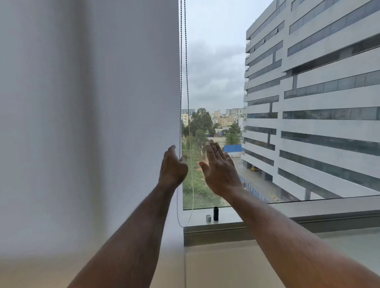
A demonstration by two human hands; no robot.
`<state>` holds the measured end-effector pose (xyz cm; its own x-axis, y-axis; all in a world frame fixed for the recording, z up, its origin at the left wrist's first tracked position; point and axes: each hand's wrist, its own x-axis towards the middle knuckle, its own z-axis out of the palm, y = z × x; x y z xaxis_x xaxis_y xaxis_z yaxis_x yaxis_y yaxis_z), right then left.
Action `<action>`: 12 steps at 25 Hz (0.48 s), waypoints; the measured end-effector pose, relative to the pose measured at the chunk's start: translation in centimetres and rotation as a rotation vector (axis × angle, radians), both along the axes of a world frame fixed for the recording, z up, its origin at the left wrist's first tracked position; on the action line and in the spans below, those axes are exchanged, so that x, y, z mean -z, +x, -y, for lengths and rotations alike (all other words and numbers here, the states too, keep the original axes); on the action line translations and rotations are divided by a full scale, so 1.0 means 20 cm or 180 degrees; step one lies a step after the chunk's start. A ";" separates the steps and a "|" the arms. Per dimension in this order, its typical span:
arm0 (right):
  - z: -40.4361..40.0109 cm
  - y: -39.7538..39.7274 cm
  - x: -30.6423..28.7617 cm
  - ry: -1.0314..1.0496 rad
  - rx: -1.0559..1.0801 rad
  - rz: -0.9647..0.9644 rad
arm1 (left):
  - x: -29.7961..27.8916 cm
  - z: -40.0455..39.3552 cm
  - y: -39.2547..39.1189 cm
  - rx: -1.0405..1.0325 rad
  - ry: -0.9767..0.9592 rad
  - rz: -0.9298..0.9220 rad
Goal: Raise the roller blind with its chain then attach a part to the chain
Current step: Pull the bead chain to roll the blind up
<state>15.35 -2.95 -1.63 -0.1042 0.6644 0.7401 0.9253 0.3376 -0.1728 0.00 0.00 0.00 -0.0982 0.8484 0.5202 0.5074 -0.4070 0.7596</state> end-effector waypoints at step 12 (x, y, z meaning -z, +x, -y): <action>-0.01 0.02 0.04 -0.0223 -0.0267 -0.0316 | 0.06 -0.12 0.09 0.0299 0.0049 0.0833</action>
<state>15.82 -2.71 -2.43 -0.0900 0.7068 0.7016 0.8716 0.3968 -0.2880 1.70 2.46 -1.16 -0.1524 0.8522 0.5005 0.2541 -0.4555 0.8532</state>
